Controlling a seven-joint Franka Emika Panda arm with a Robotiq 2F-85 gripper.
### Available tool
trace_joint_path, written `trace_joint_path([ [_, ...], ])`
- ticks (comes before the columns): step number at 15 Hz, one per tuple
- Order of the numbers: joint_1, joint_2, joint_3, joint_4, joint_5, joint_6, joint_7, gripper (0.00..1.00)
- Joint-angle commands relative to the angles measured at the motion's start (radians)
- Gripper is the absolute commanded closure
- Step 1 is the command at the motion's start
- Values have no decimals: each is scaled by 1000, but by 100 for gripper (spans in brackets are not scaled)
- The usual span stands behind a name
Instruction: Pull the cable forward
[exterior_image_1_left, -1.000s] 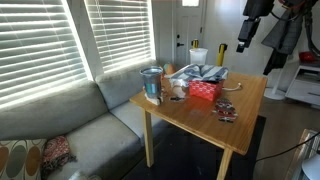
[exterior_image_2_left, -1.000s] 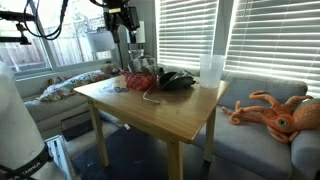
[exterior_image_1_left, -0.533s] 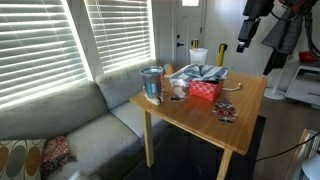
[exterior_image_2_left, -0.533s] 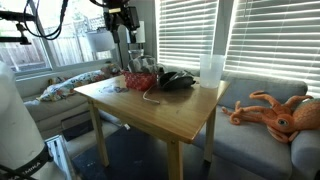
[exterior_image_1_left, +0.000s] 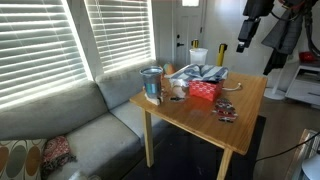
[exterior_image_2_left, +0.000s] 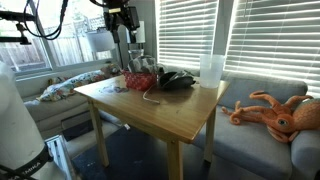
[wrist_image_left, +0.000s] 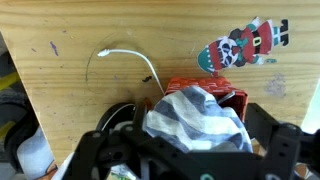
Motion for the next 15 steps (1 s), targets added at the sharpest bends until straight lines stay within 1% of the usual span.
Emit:
trace_joint_path([
  [1,3,1,-2,2,-2,-2,2,0],
  [6,-7,13,-13,4,-15,-9,-6,0],
  [9,-37,40,-63,-3,-2,0,-10,0],
  [10,-61,53,-84,-14,-2,21,5,0],
  [12,-104,91,-113,-19,-9,11,33,0],
  [15,-167,135,-136,-57,-25,30,71,0],
])
